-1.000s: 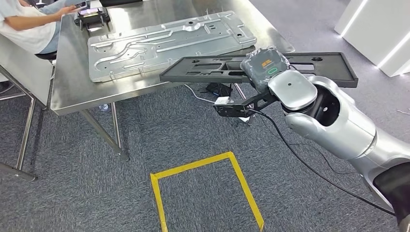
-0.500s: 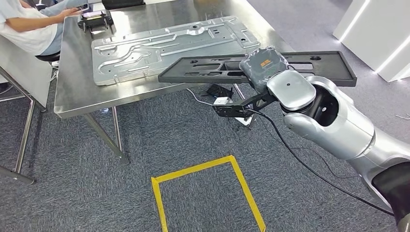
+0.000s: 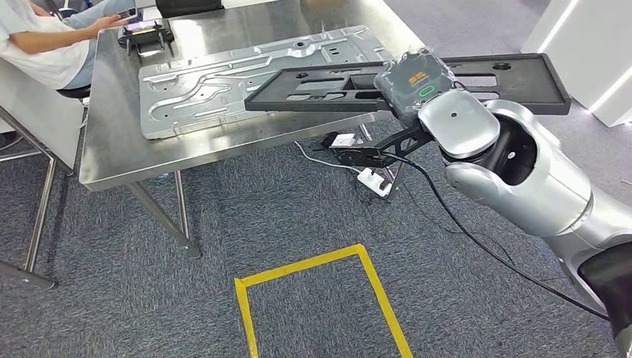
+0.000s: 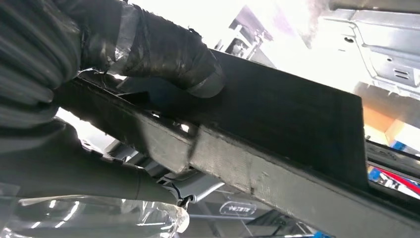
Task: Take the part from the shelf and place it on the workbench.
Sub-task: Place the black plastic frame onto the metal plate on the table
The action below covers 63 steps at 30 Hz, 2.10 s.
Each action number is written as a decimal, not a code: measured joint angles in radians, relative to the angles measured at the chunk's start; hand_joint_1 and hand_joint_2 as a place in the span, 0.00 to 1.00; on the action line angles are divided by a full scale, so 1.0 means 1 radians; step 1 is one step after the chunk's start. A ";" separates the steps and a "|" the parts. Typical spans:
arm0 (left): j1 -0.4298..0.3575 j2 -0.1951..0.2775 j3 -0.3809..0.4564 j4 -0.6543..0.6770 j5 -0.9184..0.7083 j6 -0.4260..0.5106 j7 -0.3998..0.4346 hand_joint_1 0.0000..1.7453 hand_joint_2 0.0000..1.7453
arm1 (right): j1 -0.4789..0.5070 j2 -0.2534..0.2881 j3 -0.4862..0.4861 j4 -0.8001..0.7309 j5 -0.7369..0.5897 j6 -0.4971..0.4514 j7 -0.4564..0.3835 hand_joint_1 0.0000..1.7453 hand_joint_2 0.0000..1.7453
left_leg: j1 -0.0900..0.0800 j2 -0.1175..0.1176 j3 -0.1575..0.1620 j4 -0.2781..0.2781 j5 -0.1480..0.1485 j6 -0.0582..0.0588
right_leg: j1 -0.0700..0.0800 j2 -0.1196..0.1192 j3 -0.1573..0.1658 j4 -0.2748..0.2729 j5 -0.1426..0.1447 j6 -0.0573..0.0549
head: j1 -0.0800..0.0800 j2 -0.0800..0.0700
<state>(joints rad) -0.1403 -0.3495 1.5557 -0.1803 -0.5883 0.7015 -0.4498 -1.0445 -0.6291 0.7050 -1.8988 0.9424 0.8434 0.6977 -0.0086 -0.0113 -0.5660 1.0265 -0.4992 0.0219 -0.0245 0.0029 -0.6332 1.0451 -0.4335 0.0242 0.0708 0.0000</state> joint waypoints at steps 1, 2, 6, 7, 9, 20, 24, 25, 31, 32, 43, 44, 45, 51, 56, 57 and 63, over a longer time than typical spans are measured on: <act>0.000 0.000 0.000 -0.001 0.000 0.000 0.000 0.00 1.00 | -0.003 0.000 0.000 -0.002 0.000 0.000 0.000 1.00 1.00 | 0.000 0.001 -0.004 0.014 -0.010 -0.005 | -0.002 -0.001 0.004 -0.001 -0.002 -0.006 | -0.003 0.000; 0.000 0.001 0.000 -0.001 0.000 0.000 0.000 0.00 1.00 | -0.006 0.000 0.000 -0.004 0.000 0.000 0.000 1.00 1.00 | 0.002 0.002 -0.019 0.048 -0.029 -0.011 | -0.004 -0.001 0.008 -0.003 -0.004 -0.012 | -0.005 0.000; -0.001 0.001 0.000 -0.001 0.002 0.000 -0.005 0.00 1.00 | -0.014 0.002 0.000 -0.009 -0.001 0.005 0.000 1.00 1.00 | 0.007 0.005 -0.151 0.272 -0.097 -0.024 | 0.001 -0.002 0.019 -0.003 -0.015 -0.025 | -0.010 0.000; 0.000 0.001 0.000 -0.001 0.002 0.000 -0.006 0.00 1.00 | -0.014 0.002 0.000 -0.010 -0.001 0.008 0.000 1.00 1.00 | 0.007 0.005 -0.163 0.276 -0.079 -0.022 | 0.003 -0.001 0.023 -0.003 -0.018 -0.025 | -0.010 0.000; -0.001 0.001 0.000 -0.001 0.003 0.000 -0.007 0.00 1.00 | -0.019 0.002 0.000 -0.013 -0.002 0.015 0.000 1.00 1.00 | 0.004 0.004 -0.135 0.179 0.002 -0.010 | 0.008 0.000 0.034 -0.003 -0.025 -0.026 | -0.010 0.000; -0.006 0.000 0.000 -0.002 0.024 0.000 -0.022 0.00 1.00 | -0.037 0.001 0.000 -0.024 -0.006 0.025 0.000 1.00 1.00 | 0.002 0.007 -0.015 -0.048 0.067 0.035 | 0.005 0.001 -0.054 0.183 -0.122 0.010 | -0.002 0.000; -0.006 -0.001 0.000 -0.002 0.024 0.000 -0.022 0.00 1.00 | -0.032 0.001 0.000 -0.024 -0.007 0.025 0.000 1.00 1.00 | 0.008 0.004 -0.002 -0.030 0.042 0.025 | -0.009 -0.002 -0.073 0.162 -0.048 0.028 | -0.002 0.000; -0.006 0.000 0.000 -0.002 0.024 0.000 -0.022 0.00 1.00 | -0.033 0.001 0.000 -0.025 -0.007 0.025 0.000 1.00 1.00 | 0.010 0.003 0.000 -0.020 0.032 0.018 | -0.012 -0.003 -0.047 0.101 -0.018 0.032 | -0.002 0.000; -0.008 0.001 0.000 -0.002 0.025 0.000 -0.022 0.00 1.00 | -0.033 0.002 0.000 -0.029 -0.008 0.026 -0.001 1.00 1.00 | 0.008 0.003 -0.011 0.014 -0.002 -0.009 | -0.008 0.005 -0.005 0.013 -0.005 0.003 | -0.006 0.000; -0.008 0.001 0.000 -0.002 0.025 0.000 -0.022 0.00 1.00 | -0.033 0.002 0.000 -0.029 -0.008 0.025 0.000 1.00 1.00 | 0.009 0.004 -0.020 0.037 -0.015 -0.014 | -0.009 0.005 -0.002 0.011 -0.007 -0.003 | -0.009 0.000; -0.008 0.005 0.000 -0.001 0.033 0.000 -0.030 0.00 1.00 | -0.023 0.002 0.000 -0.030 0.000 0.014 0.000 1.00 1.00 | -0.006 0.005 -0.068 0.021 0.064 0.023 | 0.005 0.009 0.042 0.001 -0.037 -0.014 | -0.012 0.000; -0.008 0.006 0.000 -0.001 0.031 0.000 -0.030 0.00 1.00 | -0.021 0.002 0.000 -0.030 0.002 0.011 0.000 1.00 1.00 | -0.009 0.005 -0.062 0.012 0.060 0.027 | 0.004 0.009 0.042 -0.003 -0.037 -0.010 | -0.012 0.000; -0.008 0.006 0.000 -0.001 0.029 0.000 -0.030 0.00 1.00 | -0.019 0.002 0.000 -0.031 0.003 0.008 -0.001 1.00 1.00 | -0.010 0.005 -0.058 0.001 0.060 0.029 | 0.003 0.010 0.044 -0.008 -0.036 -0.004 | -0.012 0.000; -0.007 0.002 0.000 -0.001 0.001 0.000 -0.034 0.00 1.00 | -0.032 0.012 0.032 -0.030 0.010 -0.095 -0.001 1.00 1.00 | 0.002 0.007 -0.017 -0.045 0.066 0.039 | 0.003 0.002 -0.063 0.192 -0.117 0.014 | -0.002 0.000; -0.007 0.001 0.000 -0.002 -0.012 0.000 -0.038 0.00 1.00 | -0.032 0.035 0.099 -0.011 0.019 -0.134 -0.002 1.00 1.00 | 0.008 -0.001 0.000 -0.017 0.030 0.024 | -0.012 -0.003 -0.050 0.104 -0.012 0.035 | 0.000 0.000; -0.007 0.001 0.000 -0.003 -0.015 0.000 -0.037 0.00 1.00 | -0.033 0.036 0.107 -0.009 0.019 -0.134 -0.002 1.00 1.00 | 0.008 -0.004 -0.002 -0.005 0.020 0.017 | -0.012 -0.003 -0.028 0.057 0.003 0.034 | 0.000 0.000; -0.007 0.002 0.000 -0.013 -0.019 0.000 -0.027 0.00 1.00 | -0.018 0.038 0.133 -0.002 0.014 -0.146 -0.001 1.00 1.00 | 0.010 -0.003 -0.022 0.045 -0.020 -0.010 | -0.010 0.003 -0.004 0.018 -0.008 -0.003 | -0.006 0.000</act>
<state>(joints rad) -0.1469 -0.3474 1.5560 -0.1931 -0.6078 0.7019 -0.4768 -1.0629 -0.5913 0.8380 -1.9008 0.9566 0.6972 0.6969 0.0016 -0.0147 -0.5877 1.0710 -0.5197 0.0116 -0.0345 0.0060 -0.6373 1.0627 -0.4416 0.0210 0.0647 0.0000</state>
